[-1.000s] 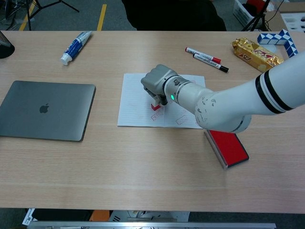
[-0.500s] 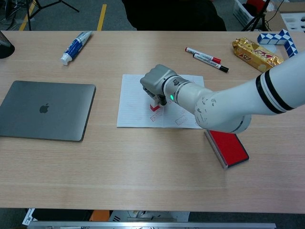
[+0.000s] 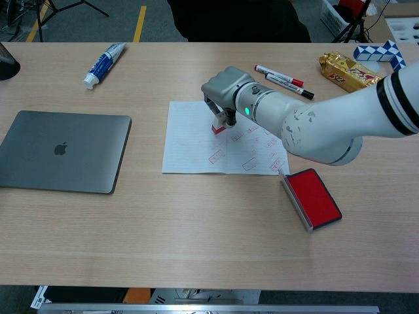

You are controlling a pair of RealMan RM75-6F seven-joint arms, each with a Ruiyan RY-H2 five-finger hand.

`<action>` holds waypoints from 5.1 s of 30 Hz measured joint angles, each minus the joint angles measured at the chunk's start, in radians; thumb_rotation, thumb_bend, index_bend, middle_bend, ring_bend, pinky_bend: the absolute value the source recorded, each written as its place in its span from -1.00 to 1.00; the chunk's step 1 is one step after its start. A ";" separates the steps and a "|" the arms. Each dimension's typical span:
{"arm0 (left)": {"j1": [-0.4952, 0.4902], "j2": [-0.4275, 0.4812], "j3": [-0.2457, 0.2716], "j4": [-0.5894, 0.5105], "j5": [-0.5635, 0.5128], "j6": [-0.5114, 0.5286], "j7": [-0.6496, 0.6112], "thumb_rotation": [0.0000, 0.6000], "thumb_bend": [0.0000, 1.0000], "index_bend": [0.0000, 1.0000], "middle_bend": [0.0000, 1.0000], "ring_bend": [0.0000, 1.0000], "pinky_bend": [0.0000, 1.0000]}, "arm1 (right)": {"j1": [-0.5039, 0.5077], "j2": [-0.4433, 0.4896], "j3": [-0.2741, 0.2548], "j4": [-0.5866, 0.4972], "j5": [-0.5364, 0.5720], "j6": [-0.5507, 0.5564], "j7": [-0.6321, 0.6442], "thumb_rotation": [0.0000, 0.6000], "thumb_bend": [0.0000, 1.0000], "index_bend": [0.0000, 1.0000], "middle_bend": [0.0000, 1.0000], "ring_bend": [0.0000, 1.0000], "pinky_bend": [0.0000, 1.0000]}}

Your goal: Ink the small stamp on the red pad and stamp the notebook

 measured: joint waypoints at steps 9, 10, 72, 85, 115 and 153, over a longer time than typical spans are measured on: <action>0.003 0.008 0.001 -0.005 -0.005 0.002 -0.004 1.00 -0.51 -0.82 -0.88 -0.51 -0.55 | 0.012 -0.028 0.004 0.046 0.015 -0.013 -0.009 1.00 0.18 0.76 0.38 0.04 -0.06; 0.004 0.009 0.001 -0.004 -0.006 0.001 -0.005 1.00 -0.51 -0.82 -0.88 -0.51 -0.55 | 0.014 -0.033 0.004 0.054 0.018 -0.015 -0.011 1.00 0.18 0.76 0.38 0.04 -0.06; 0.006 0.022 0.002 -0.004 -0.036 -0.021 -0.010 1.00 -0.51 -0.88 -0.92 -0.51 -0.55 | 0.027 -0.189 0.042 0.298 0.099 -0.104 -0.089 1.00 0.24 0.80 0.40 0.05 -0.06; 0.005 0.036 0.007 -0.024 -0.016 -0.016 -0.010 1.00 -0.51 -0.88 -0.92 -0.51 -0.55 | -0.005 -0.031 0.062 0.086 0.063 -0.051 -0.039 1.00 0.24 0.80 0.40 0.05 -0.06; -0.025 0.022 0.020 -0.051 0.012 -0.058 0.019 1.00 -0.51 -0.90 -0.94 -0.51 -0.55 | -0.295 0.397 -0.197 -0.301 -0.268 -0.010 0.237 1.00 0.15 0.80 0.37 0.05 -0.06; -0.034 0.017 0.026 -0.051 -0.002 -0.072 0.020 1.00 -0.51 -0.90 -0.94 -0.51 -0.55 | -0.417 0.274 -0.207 -0.132 -0.374 0.012 0.240 1.00 -0.42 0.01 -0.07 -0.27 -0.32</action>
